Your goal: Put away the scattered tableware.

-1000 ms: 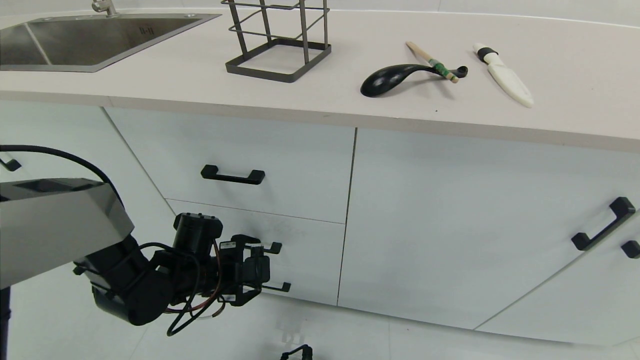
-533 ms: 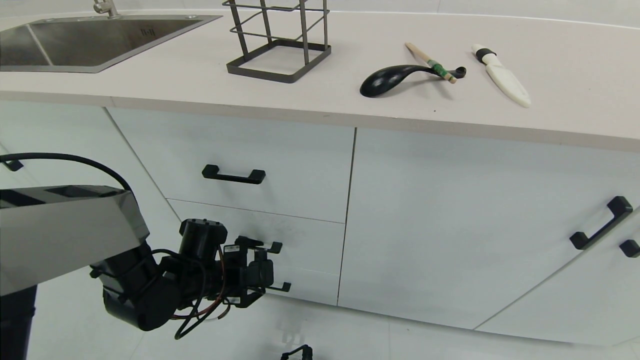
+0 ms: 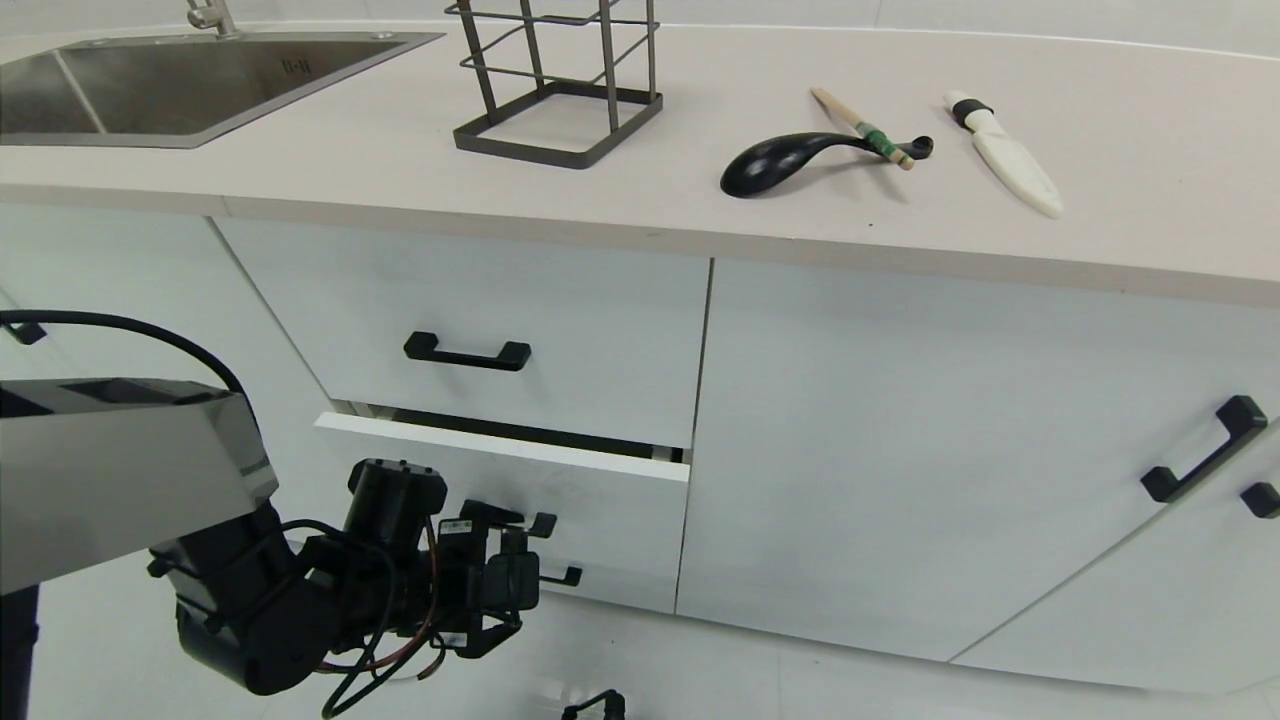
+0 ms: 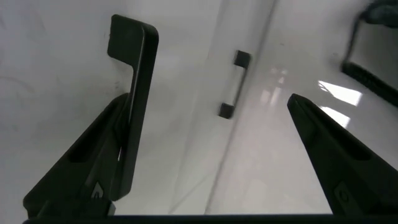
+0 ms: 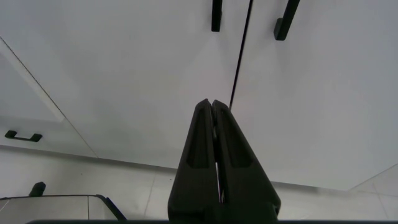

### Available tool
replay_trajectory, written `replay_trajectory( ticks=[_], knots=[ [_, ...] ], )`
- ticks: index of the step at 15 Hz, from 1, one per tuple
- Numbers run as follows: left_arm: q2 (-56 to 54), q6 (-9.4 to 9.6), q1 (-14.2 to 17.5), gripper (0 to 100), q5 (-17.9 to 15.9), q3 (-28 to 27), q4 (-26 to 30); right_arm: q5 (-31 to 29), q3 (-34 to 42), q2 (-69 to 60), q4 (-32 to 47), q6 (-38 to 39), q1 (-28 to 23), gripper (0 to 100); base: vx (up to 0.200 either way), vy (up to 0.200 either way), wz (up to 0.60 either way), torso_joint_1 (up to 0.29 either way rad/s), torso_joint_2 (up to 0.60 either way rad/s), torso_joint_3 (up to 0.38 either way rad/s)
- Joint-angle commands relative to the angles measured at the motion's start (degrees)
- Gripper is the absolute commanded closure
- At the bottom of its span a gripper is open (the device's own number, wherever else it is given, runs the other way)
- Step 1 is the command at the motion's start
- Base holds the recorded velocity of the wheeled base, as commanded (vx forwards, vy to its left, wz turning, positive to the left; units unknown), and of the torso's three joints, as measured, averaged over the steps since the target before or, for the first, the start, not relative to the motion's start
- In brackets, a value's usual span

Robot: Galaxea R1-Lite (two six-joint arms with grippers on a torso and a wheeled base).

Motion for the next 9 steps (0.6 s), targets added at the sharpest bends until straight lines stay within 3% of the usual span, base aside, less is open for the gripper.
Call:
replay_trajectory(
  ticks=[1, 9],
  knots=[
    [-1.39, -0.03, -0.15, 0, 0.16, 0.86, -0.92, 0.01, 0.01, 0.09, 0.0, -0.02, 0.0, 100, 0.0, 0.0, 0.0, 0.0, 0.0, 0.0],
    [-6.49, 0.06, -0.76, 0, 0.08, 6.05, -1.01, 0.01, 0.01, 0.09, 0.0, -0.02, 0.0, 100, 0.0, 0.0, 0.0, 0.0, 0.0, 0.0]
  ],
)
